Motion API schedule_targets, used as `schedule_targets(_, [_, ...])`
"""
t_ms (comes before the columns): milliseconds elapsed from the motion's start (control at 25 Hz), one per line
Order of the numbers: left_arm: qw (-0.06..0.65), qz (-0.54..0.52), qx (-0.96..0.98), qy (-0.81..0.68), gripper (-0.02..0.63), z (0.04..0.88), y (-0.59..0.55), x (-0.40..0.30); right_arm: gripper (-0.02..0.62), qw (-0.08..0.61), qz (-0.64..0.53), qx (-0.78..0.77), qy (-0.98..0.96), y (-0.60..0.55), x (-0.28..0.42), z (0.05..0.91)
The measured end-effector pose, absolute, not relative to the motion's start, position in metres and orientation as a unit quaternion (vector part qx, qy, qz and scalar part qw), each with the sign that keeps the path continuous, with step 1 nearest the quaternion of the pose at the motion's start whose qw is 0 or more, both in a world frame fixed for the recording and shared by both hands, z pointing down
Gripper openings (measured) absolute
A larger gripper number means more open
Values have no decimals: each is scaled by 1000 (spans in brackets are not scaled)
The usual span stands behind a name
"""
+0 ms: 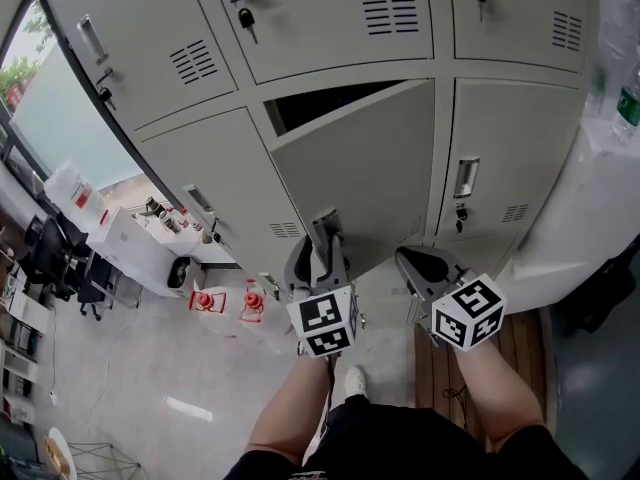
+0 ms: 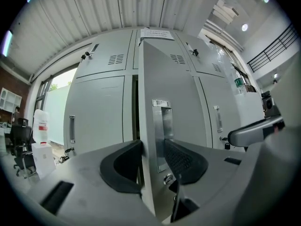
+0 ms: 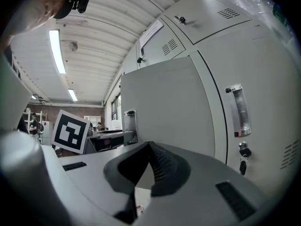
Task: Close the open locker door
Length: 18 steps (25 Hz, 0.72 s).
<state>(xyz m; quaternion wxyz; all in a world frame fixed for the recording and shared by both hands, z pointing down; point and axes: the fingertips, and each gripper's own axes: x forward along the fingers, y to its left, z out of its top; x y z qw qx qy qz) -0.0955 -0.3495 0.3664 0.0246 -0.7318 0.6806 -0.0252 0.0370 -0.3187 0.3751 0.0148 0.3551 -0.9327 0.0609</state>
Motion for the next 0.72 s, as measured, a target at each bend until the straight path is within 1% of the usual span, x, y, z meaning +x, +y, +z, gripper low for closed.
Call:
schedule_targets(400, [22, -27, -738, 674, 150, 367, -386, -115, 53, 18, 58, 356, -932, -358, 6, 370])
schedule_targets(720, [19, -33, -742, 670, 150, 372, -413, -122, 52, 21, 65, 364, -929, -385, -3, 371])
